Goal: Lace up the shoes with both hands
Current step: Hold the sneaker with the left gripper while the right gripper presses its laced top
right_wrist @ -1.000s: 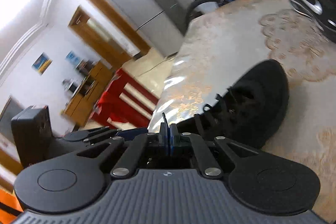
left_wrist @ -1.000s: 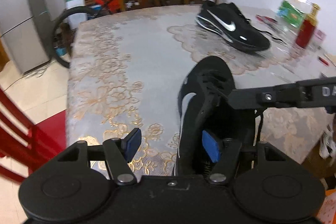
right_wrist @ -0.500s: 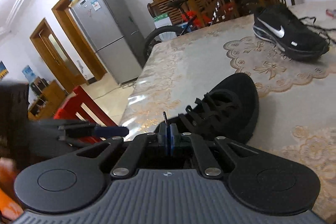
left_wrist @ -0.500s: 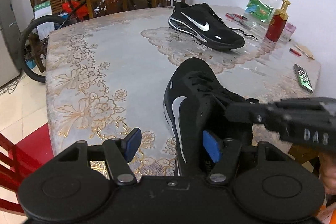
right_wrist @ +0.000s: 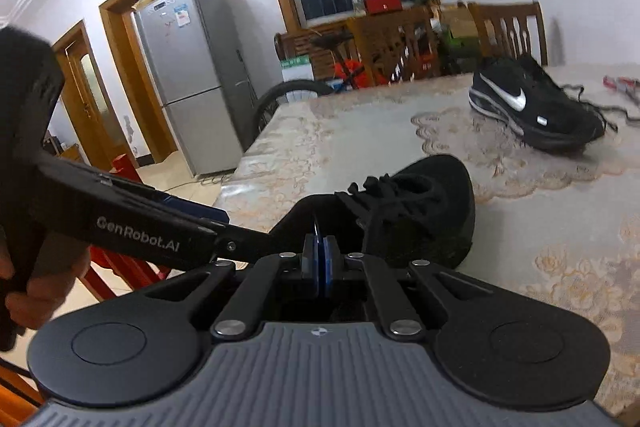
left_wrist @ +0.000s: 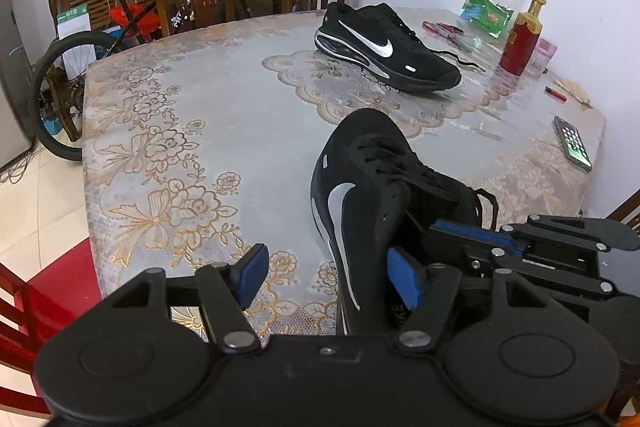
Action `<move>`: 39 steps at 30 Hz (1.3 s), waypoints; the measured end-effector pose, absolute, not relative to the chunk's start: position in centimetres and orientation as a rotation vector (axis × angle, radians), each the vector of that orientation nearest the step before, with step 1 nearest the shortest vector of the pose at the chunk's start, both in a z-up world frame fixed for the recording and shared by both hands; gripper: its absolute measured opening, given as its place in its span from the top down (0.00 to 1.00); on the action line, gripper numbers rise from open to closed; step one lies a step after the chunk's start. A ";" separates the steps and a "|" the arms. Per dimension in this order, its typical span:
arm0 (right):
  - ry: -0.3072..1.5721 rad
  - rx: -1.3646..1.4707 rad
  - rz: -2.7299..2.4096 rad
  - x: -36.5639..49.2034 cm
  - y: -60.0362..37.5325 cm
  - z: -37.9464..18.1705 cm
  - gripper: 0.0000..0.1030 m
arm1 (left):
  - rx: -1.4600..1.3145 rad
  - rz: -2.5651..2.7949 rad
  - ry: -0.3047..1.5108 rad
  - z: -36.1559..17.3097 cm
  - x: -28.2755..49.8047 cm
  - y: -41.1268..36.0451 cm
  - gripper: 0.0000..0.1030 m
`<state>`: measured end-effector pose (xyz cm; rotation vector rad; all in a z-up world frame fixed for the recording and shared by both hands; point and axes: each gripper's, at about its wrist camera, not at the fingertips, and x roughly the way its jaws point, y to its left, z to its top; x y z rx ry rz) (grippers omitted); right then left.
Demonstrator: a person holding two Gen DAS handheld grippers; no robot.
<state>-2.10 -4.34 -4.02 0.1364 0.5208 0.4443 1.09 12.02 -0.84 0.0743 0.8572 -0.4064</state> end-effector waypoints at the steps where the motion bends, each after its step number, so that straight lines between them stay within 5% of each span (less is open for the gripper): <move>1: 0.508 0.131 0.442 -2.1 -4.3 -4.1 0.97 | 0.076 -0.408 0.859 -0.8 1.1 12.0 0.38; 25: 0.417 0.079 0.500 -0.5 -3.9 -4.7 0.97 | 0.101 -0.395 0.878 -0.6 1.0 11.9 0.38; 28: 0.466 0.122 0.520 -0.1 -4.9 -3.8 0.89 | 0.095 -0.397 0.878 -0.7 1.0 11.9 0.38; 31: 0.478 0.113 0.553 0.2 -5.4 -2.0 0.65 | 0.070 -0.393 0.878 -0.9 1.0 12.2 0.38; 39: 0.634 -0.264 0.768 5.1 -1.5 -0.8 0.67 | 0.082 -0.380 0.865 -1.5 0.0 11.6 0.39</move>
